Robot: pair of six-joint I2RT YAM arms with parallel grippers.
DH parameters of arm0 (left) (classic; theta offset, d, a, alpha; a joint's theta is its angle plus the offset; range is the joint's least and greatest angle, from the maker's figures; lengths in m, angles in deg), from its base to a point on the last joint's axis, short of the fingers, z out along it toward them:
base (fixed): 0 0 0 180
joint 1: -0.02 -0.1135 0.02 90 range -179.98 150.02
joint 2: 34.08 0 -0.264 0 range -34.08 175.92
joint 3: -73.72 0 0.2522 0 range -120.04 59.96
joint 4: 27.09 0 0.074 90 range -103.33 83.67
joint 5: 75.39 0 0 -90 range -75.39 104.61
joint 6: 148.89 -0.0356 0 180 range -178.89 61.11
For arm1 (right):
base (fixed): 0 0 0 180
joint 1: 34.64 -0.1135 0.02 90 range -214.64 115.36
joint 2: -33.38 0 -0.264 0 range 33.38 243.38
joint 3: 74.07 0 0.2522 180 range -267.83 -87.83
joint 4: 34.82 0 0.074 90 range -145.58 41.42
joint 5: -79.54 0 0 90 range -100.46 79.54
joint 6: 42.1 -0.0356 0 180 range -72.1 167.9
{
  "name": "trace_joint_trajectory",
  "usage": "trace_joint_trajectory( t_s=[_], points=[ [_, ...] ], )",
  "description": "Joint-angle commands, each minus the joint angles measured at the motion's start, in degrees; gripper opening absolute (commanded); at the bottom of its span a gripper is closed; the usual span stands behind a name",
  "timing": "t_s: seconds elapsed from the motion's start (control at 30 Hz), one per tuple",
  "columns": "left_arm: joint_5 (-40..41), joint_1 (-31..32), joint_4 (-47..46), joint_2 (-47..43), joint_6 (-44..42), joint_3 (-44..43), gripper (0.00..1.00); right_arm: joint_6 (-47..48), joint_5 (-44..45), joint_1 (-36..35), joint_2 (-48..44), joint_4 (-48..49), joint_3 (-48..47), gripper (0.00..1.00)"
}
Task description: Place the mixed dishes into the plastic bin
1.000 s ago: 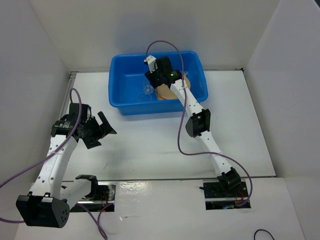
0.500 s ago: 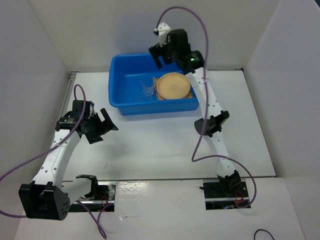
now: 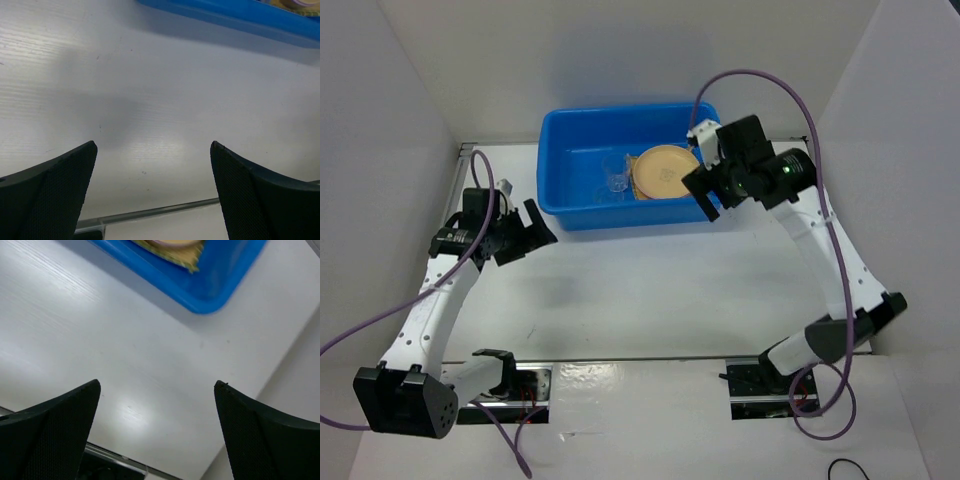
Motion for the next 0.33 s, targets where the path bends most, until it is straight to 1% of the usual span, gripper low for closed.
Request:
trace_joint_trajectory(
  t_s=[0.0,0.07,0.13,0.17,0.2,0.23,0.27,0.3],
  points=[
    [0.1,1.8,-2.5,1.5,-1.2,-3.8,1.0,-0.6,12.0,0.9,-9.6,4.9,6.4,0.99],
    [-1.4,2.4,-2.5,2.3,-0.7,-6.1,1.0,-0.6,15.0,0.9,-12.9,6.0,11.2,0.99],
    [-1.4,3.9,-3.0,2.9,-0.1,-10.2,1.0,-0.6,19.4,0.9,-15.5,7.4,15.6,0.99],
    [-1.4,3.9,-3.0,2.9,-0.1,-11.5,1.0,-0.1,20.9,0.9,-18.3,9.4,20.6,0.99],
    [-0.4,3.9,-3.0,2.9,-0.1,-12.7,1.0,-0.1,23.2,1.4,-19.5,10.2,23.2,0.99],
    [0.1,4.5,-3.0,2.9,-0.1,-14.3,1.0,-0.1,23.9,2.5,-20.6,10.8,25.4,0.99],
    [0.9,4.5,-3.0,2.1,-0.1,-14.3,1.0,-0.1,23.9,3.3,-22.8,11.4,28.8,0.99],
    [0.9,4.5,-3.9,1.6,-0.8,-14.3,1.0,-0.1,24.5,4.0,-23.8,13.0,30.3,0.99]
  ],
)
